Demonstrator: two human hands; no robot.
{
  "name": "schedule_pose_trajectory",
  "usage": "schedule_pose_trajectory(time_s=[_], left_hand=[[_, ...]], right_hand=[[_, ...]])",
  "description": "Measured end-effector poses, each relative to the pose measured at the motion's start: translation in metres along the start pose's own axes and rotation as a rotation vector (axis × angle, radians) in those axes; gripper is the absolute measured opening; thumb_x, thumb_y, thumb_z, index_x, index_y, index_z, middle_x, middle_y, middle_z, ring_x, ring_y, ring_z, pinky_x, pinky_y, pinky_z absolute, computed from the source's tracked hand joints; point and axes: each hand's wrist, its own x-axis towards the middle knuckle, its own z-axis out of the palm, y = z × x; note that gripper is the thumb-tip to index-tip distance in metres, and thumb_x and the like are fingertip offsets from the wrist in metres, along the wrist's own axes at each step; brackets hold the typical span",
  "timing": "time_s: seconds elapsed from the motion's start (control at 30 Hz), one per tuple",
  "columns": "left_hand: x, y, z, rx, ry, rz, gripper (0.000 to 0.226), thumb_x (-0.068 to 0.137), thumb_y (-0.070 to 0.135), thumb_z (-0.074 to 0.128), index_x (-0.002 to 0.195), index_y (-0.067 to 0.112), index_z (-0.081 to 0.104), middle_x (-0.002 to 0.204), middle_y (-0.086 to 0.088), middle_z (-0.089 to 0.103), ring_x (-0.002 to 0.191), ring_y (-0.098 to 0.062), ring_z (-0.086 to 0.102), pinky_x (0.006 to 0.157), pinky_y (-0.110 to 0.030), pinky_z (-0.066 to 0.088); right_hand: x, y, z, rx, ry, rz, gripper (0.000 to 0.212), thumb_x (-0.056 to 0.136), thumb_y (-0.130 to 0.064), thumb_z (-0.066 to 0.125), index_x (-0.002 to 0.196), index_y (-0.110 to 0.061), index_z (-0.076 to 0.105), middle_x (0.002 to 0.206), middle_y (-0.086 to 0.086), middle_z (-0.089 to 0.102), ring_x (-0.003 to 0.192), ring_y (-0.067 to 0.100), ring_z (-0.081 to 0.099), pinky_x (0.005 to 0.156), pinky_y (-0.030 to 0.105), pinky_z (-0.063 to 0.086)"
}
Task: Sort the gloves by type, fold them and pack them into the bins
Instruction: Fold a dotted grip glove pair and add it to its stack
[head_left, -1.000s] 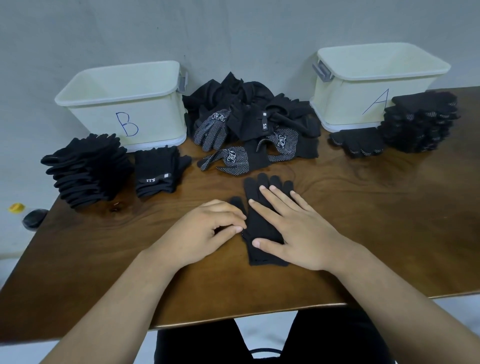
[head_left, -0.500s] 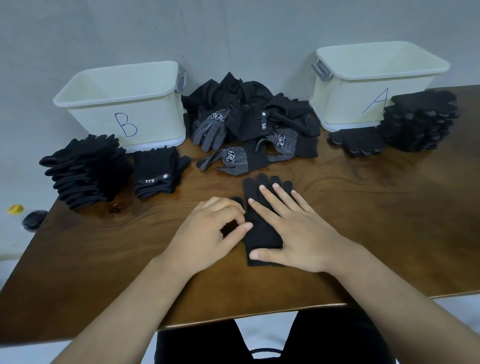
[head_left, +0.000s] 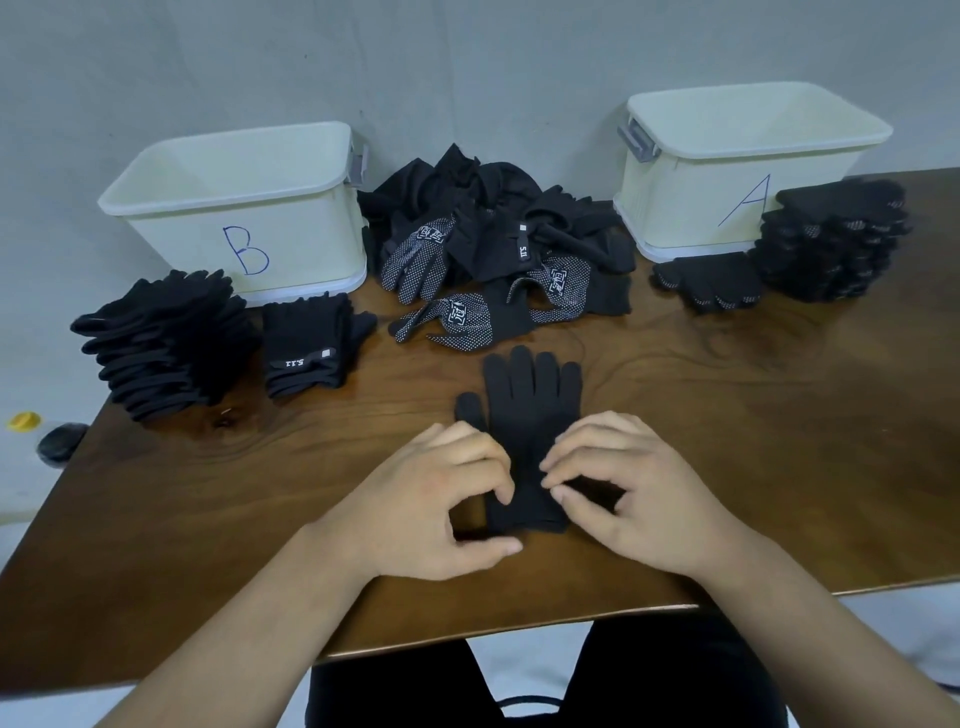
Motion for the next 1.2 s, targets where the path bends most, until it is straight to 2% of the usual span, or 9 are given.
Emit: schedule_pose_trajectory(time_s=[0.17, 0.37, 0.5, 0.6, 0.7, 0.87, 0.97, 1.07, 1.2], left_hand=[[0.004, 0.003, 0.006, 0.157, 0.033, 0.081, 0.016, 0.097, 0.040, 0.074, 0.094, 0.024, 0.073, 0.103, 0.012, 0.066, 0.100, -0.011, 0.061, 0.084, -0.033, 0.051], [0.006, 0.005, 0.005, 0.099, 0.115, 0.054, 0.015, 0.100, 0.032, 0.074, 0.098, 0.018, 0.072, 0.102, 0.009, 0.067, 0.095, -0.013, 0.063, 0.085, -0.033, 0.051], [0.005, 0.008, 0.003, -0.067, 0.144, -0.030, 0.016, 0.100, 0.031, 0.074, 0.101, 0.016, 0.069, 0.111, 0.010, 0.067, 0.104, -0.011, 0.064, 0.089, -0.035, 0.053], [0.001, 0.007, -0.004, -0.261, 0.078, -0.155, 0.037, 0.096, 0.035, 0.075, 0.126, 0.019, 0.059, 0.137, 0.012, 0.062, 0.131, -0.010, 0.059, 0.107, -0.037, 0.050], [0.002, 0.011, -0.005, -0.286, 0.000, -0.273, 0.072, 0.090, 0.045, 0.080, 0.149, 0.037, 0.039, 0.147, 0.024, 0.054, 0.142, -0.007, 0.050, 0.117, -0.041, 0.045], [0.004, 0.013, -0.005, -0.367, -0.044, -0.356, 0.089, 0.084, 0.052, 0.086, 0.153, 0.049, 0.030, 0.140, 0.025, 0.062, 0.140, -0.006, 0.052, 0.117, -0.043, 0.044], [0.007, 0.014, -0.004, -0.315, -0.008, -0.414, 0.077, 0.084, 0.049, 0.087, 0.144, 0.055, 0.039, 0.136, 0.030, 0.061, 0.136, 0.006, 0.051, 0.115, -0.036, 0.046], [0.011, 0.015, -0.001, -0.280, -0.052, -0.405, 0.069, 0.085, 0.049, 0.086, 0.141, 0.054, 0.045, 0.137, 0.030, 0.059, 0.134, 0.002, 0.052, 0.113, -0.034, 0.047], [0.017, 0.014, 0.003, -0.328, 0.017, -0.406, 0.030, 0.103, 0.036, 0.069, 0.131, 0.043, 0.059, 0.118, 0.022, 0.072, 0.116, -0.004, 0.066, 0.098, -0.038, 0.055]], right_hand=[[0.000, -0.004, -0.002, -0.097, -0.097, -0.064, 0.024, 0.091, -0.054, 0.078, 0.102, -0.033, 0.078, 0.115, -0.023, 0.067, 0.114, 0.002, 0.059, 0.112, 0.040, 0.040], [0.002, -0.011, -0.003, -0.190, -0.187, -0.001, 0.063, 0.090, -0.060, 0.074, 0.146, -0.035, 0.058, 0.152, -0.022, 0.048, 0.144, 0.007, 0.041, 0.116, 0.033, 0.036], [0.004, -0.002, 0.003, -0.217, -0.140, 0.069, 0.043, 0.096, -0.035, 0.071, 0.139, -0.034, 0.066, 0.149, -0.021, 0.056, 0.139, 0.005, 0.047, 0.110, 0.040, 0.047], [0.002, 0.004, 0.004, -0.143, -0.083, 0.119, 0.041, 0.094, -0.019, 0.076, 0.133, -0.032, 0.072, 0.136, -0.021, 0.066, 0.132, 0.002, 0.054, 0.107, 0.036, 0.049], [0.001, 0.002, 0.000, -0.048, -0.015, 0.158, 0.034, 0.097, -0.030, 0.066, 0.130, -0.033, 0.073, 0.123, -0.024, 0.070, 0.121, -0.002, 0.059, 0.105, 0.027, 0.045], [0.000, -0.001, -0.002, 0.048, 0.050, 0.211, 0.029, 0.099, -0.039, 0.063, 0.125, -0.037, 0.075, 0.111, -0.029, 0.070, 0.108, -0.001, 0.064, 0.097, 0.026, 0.047], [0.000, 0.001, -0.002, 0.132, 0.051, 0.254, 0.025, 0.101, -0.030, 0.071, 0.124, -0.035, 0.076, 0.112, -0.025, 0.074, 0.108, 0.005, 0.069, 0.095, 0.035, 0.054], [0.003, -0.001, -0.003, 0.182, 0.061, 0.251, 0.022, 0.101, -0.020, 0.074, 0.122, -0.028, 0.078, 0.112, -0.022, 0.076, 0.106, 0.006, 0.073, 0.091, 0.040, 0.057], [0.004, 0.001, -0.002, 0.265, 0.047, 0.327, 0.020, 0.104, -0.033, 0.068, 0.113, -0.020, 0.079, 0.099, -0.012, 0.078, 0.094, 0.012, 0.074, 0.079, 0.045, 0.058]])
